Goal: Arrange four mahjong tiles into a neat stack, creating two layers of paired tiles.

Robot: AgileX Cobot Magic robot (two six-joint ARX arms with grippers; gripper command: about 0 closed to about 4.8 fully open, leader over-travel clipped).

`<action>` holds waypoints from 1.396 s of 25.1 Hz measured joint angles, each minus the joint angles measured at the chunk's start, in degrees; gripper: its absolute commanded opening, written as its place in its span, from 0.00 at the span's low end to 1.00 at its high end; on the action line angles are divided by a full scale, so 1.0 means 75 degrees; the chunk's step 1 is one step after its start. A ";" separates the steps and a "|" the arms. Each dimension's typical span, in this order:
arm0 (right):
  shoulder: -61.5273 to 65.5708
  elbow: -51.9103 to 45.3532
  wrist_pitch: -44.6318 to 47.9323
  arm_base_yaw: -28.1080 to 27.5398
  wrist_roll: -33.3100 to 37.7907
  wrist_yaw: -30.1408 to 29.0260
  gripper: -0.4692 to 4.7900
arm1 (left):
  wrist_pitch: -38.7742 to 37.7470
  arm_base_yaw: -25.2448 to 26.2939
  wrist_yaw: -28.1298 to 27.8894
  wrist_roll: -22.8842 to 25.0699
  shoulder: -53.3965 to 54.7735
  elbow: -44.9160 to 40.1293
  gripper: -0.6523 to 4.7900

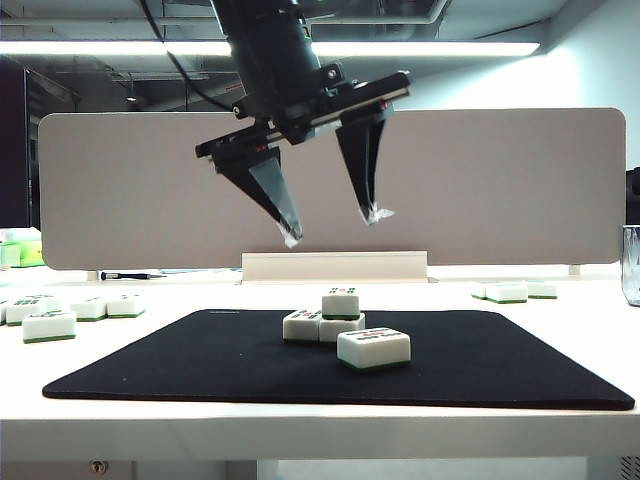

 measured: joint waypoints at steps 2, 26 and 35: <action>0.0000 0.0000 0.0000 -0.0006 0.0000 0.0006 0.09 | -0.0096 -0.0090 0.0017 -0.0662 0.0047 -0.0032 0.74; 0.0000 0.0000 0.0003 0.0038 -0.0003 0.0254 0.09 | 0.0321 -0.0848 -0.0236 -0.5884 0.1288 -0.0023 0.64; 0.0000 0.0000 0.0003 0.0038 -0.0003 0.0254 0.09 | 0.0224 -0.0784 -0.0420 -0.5552 0.1428 -0.0029 0.76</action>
